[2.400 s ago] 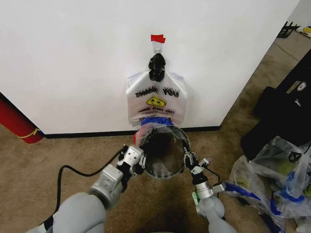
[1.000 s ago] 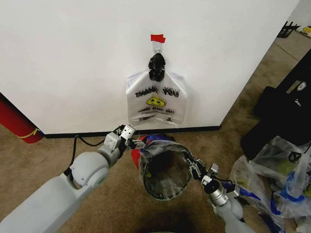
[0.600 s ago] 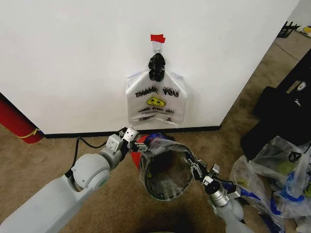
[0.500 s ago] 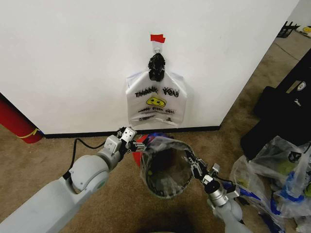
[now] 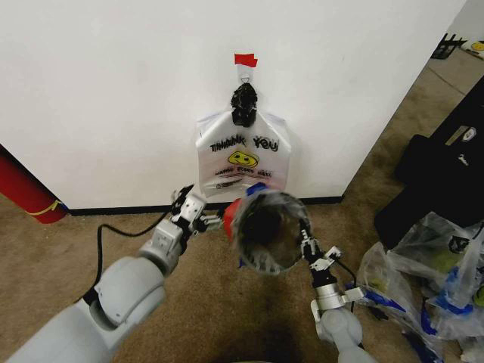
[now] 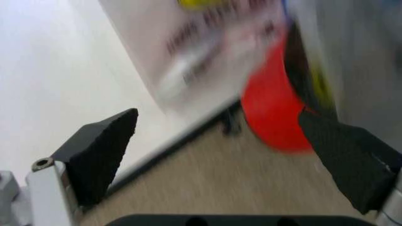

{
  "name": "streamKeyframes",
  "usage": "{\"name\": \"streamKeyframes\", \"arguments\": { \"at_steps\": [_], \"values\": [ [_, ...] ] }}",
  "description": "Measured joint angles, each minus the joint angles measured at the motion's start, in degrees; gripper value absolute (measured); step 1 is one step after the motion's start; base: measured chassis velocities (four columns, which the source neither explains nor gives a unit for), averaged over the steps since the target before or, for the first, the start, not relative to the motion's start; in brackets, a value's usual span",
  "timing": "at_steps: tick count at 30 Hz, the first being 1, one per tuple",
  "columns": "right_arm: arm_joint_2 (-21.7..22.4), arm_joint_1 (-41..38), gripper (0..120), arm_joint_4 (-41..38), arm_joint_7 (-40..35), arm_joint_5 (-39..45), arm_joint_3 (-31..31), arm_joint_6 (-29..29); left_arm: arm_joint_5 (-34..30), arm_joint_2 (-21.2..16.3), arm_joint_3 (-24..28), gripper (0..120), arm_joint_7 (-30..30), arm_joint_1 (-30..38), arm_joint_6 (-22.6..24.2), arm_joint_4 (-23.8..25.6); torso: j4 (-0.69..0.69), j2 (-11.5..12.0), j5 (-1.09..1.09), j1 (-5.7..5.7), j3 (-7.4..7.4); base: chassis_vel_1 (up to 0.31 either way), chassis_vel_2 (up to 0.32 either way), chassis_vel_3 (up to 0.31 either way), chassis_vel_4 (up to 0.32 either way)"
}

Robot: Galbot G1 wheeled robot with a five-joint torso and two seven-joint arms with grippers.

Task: Pick up the garbage bag from the wall and place it over the trash bin.

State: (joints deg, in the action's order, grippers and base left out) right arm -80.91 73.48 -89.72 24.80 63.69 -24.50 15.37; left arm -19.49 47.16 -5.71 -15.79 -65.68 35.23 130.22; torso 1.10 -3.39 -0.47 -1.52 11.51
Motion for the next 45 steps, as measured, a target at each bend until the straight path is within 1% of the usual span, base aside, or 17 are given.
{"name": "streamKeyframes", "arguments": {
  "at_steps": [3,6,10,11,16,19,22,24,25,27,29,31,32,33,37,41,45],
  "values": [
    [-0.1,0.8,1,-3.3,-3.9,3.3,0.2,-2.1,-0.9,0.1,0.3,100,0.6,-2.3,0.7,0.7,-0.01,0.0,0.01,0.00,0.00,0.000,0.000,0.000,0.000],
    [-0.5,1.8,1,-7.3,-10.3,4.7,0.4,-4.5,-5.4,1.1,1.0,100,1.1,-3.6,1.1,2.2,0.00,0.0,0.02,0.00,0.00,0.000,0.000,0.000,0.000],
    [-1.1,2.7,1,-12.7,-22.1,4.9,0.4,-8.9,-10.6,2.7,1.2,100,1.3,-3.5,1.7,3.3,0.01,0.0,0.01,0.00,0.00,0.000,0.000,0.000,0.000],
    [-1.1,2.7,1,-12.7,-22.1,4.9,0.4,-8.9,-10.6,2.7,1.2,100,1.3,-3.5,1.7,3.3,0.01,0.0,0.01,0.00,0.00,0.000,0.000,0.000,0.000],
    [-1.6,3.7,1,-18.3,-30.3,5.2,0.5,-14.0,-11.2,3.4,1.3,100,1.7,-3.0,1.7,0.7,0.01,0.0,0.01,0.00,0.00,0.000,0.000,0.000,0.000],
    [-1.9,3.8,1,-19.2,-31.7,4.7,0.9,-14.5,-10.3,3.6,1.4,100,1.8,-2.8,1.5,-1.2,0.00,0.0,0.01,0.00,0.00,0.000,0.000,0.000,0.000],
    [-2.0,3.9,1,-19.5,-33.4,2.8,1.8,-14.5,-5.6,3.9,1.3,100,0.4,-3.1,0.5,-3.7,0.02,0.0,0.02,0.00,0.00,0.000,0.000,0.000,0.000],
    [-2.0,4.1,1,-19.9,-35.0,0.9,2.6,-14.5,2.0,4.8,1.1,100,-1.6,-3.9,-3.0,-6.1,0.01,0.0,0.03,0.00,0.00,0.000,0.000,0.000,0.000],
    [-2.0,4.1,1,-19.9,-35.0,0.9,2.6,-14.5,2.0,4.8,1.1,100,-1.6,-3.9,-3.0,-6.1,0.01,0.0,0.03,0.00,0.00,0.000,0.000,0.000,0.000],
    [-2.0,4.4,1,-21.0,-38.2,-1.5,3.9,-15.1,14.6,7.5,0.1,100,-2.9,-5.5,-10.2,-9.3,0.01,0.0,-0.01,-0.01,0.01,0.000,0.000,0.000,0.000],
    [-1.9,4.9,1,-22.6,-40.9,-3.3,5.4,-16.1,24.9,10.2,-1.5,100,-4.0,-7.6,-15.8,-10.4,0.00,0.0,0.00,-0.01,0.01,0.000,0.000,0.000,0.000],
    [-1.7,5.1,1,-24.1,-44.5,-5.1,7.0,-17.8,30.3,12.3,-2.6,100,-4.7,-9.7,-19.4,-10.0,0.00,0.0,0.02,0.00,0.00,0.000,0.000,0.000,0.000],
    [-1.6,5.0,1,-24.9,-47.3,-5.9,7.9,-19.3,31.9,13.5,-3.1,100,-5.0,-10.7,-20.5,-9.5,0.00,0.0,0.00,0.00,0.00,0.000,0.000,0.000,0.000],
    [-1.6,5.0,1,-24.9,-47.3,-5.9,7.9,-19.3,31.9,13.5,-3.1,100,-5.0,-10.7,-20.5,-9.5,0.00,0.0,0.00,0.00,0.00,0.000,0.000,0.000,0.000],
    [-1.9,3.3,1,-26.2,-55.4,-7.7,10.5,-24.3,33.4,17.4,-3.9,100,-6.1,-13.3,-22.7,-7.5,0.00,0.0,0.02,0.00,0.00,0.000,0.000,0.000,0.000],
    [-2.0,1.5,1,-23.9,-55.5,-11.5,11.1,-25.2,34.4,19.9,-4.2,100,-6.9,-15.1,-24.7,-7.0,0.00,0.0,0.01,0.00,0.00,0.000,0.000,0.000,0.000],
    [-1.6,0.9,1,-21.1,-53.9,-14.6,11.3,-26.5,34.6,20.6,-4.1,100,-7.3,-16.2,-25.2,-6.6,0.00,0.0,0.02,0.00,0.00,0.000,0.000,0.000,0.000]
  ]
}}
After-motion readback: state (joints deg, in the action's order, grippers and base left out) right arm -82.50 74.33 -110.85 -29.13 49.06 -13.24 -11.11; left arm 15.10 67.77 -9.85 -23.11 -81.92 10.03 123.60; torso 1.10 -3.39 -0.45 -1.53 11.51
